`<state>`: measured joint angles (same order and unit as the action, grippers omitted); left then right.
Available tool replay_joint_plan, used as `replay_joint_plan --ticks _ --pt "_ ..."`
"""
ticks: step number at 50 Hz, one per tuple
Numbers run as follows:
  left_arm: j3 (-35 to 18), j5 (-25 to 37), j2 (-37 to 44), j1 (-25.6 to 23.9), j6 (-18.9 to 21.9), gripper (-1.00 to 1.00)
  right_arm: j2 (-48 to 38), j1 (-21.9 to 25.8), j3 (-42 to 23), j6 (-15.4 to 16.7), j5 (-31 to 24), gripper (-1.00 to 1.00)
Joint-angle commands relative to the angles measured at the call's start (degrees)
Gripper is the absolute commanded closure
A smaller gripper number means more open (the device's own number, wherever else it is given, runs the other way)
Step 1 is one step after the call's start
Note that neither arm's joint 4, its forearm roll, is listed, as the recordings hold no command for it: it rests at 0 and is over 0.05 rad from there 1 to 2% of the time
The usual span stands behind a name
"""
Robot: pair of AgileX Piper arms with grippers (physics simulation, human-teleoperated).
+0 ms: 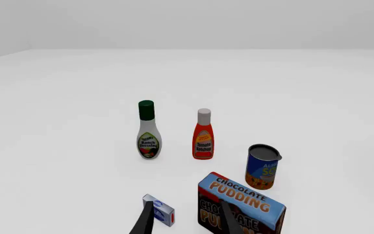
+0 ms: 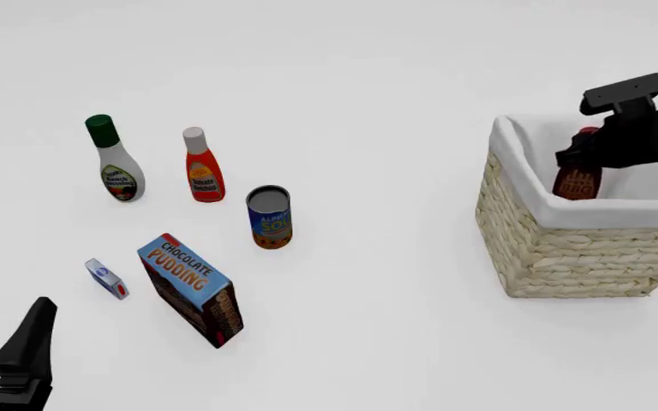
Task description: Pick the bbq sauce and place it in the basket.
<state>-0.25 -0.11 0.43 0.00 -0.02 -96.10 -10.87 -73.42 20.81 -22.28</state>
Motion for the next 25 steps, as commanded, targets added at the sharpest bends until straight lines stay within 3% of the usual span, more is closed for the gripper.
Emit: replay_joint_plan --ticks 1,25 --pt "0.0 0.0 0.0 0.0 0.0 -1.0 -2.2 -0.07 0.44 -0.58 1.93 1.0" --pt "0.0 0.0 0.0 0.0 0.0 -1.0 -5.24 -0.15 -0.29 -0.35 3.08 1.0"
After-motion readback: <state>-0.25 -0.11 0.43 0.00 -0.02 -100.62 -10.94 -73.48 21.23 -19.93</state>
